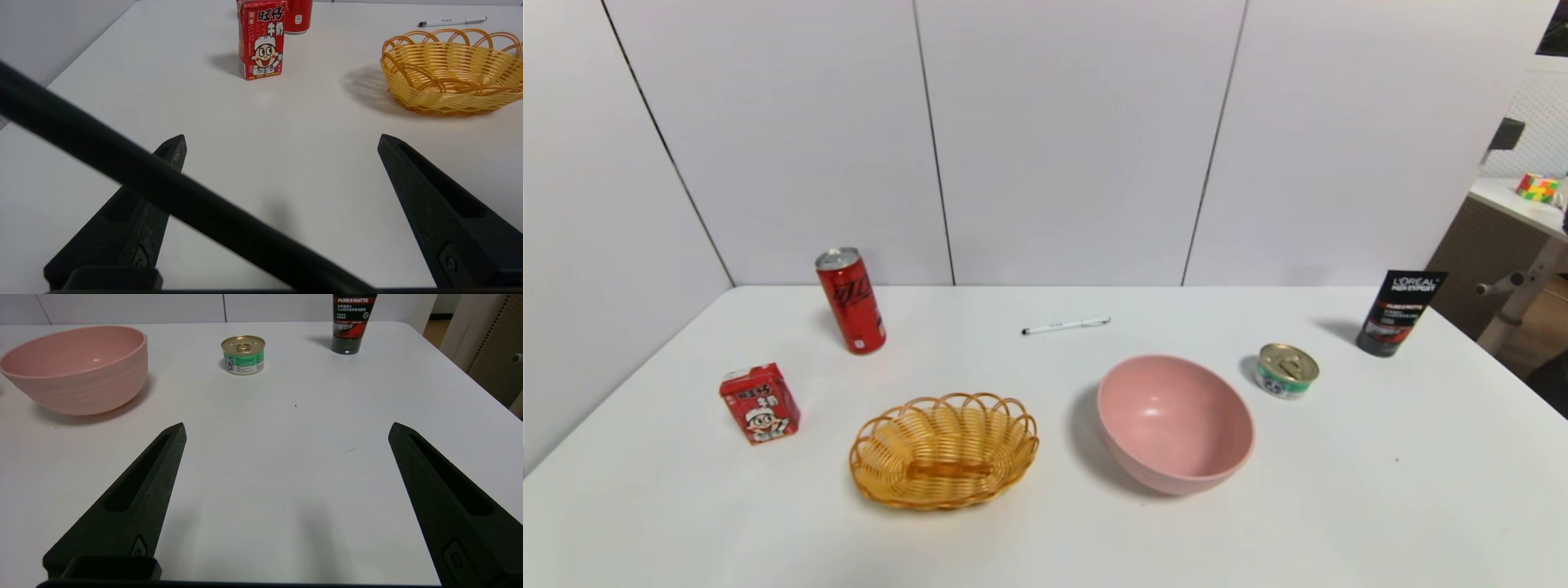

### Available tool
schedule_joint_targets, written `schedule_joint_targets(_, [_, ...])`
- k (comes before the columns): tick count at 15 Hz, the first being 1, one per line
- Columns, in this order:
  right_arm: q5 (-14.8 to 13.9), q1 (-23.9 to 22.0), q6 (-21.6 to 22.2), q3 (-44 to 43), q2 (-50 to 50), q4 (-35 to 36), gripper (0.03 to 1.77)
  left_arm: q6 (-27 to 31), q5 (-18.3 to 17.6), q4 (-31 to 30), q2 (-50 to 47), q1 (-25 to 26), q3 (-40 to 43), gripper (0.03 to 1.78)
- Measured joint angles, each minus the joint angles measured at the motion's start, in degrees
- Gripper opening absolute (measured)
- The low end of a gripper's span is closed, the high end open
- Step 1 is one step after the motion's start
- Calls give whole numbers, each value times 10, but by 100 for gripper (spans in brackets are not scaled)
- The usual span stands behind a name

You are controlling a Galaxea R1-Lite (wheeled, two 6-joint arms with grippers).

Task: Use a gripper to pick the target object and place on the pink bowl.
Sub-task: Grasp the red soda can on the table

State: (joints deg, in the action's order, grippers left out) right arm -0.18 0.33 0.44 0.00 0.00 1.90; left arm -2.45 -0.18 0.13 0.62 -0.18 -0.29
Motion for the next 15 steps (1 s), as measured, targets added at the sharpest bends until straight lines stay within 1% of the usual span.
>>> schedule_joint_targets(2, [0, 0, 0, 0, 0, 0, 171, 2, -1, 13, 21, 0, -37, 169])
schedule_joint_targets(6, [0, 0, 0, 0, 0, 0, 171, 19, -4, 105, 120, -2, -169, 169])
schedule_joint_targets(7, [0, 0, 0, 0, 0, 0, 171, 25, -4, 116, 152, -3, -198, 169])
schedule_joint_targets(10, [0, 0, 0, 0, 0, 0, 171, 41, -5, 126, 270, -9, -286, 169])
schedule_joint_targets(15, [0, 0, 0, 0, 0, 0, 171, 58, -17, 125, 502, -26, -430, 169])
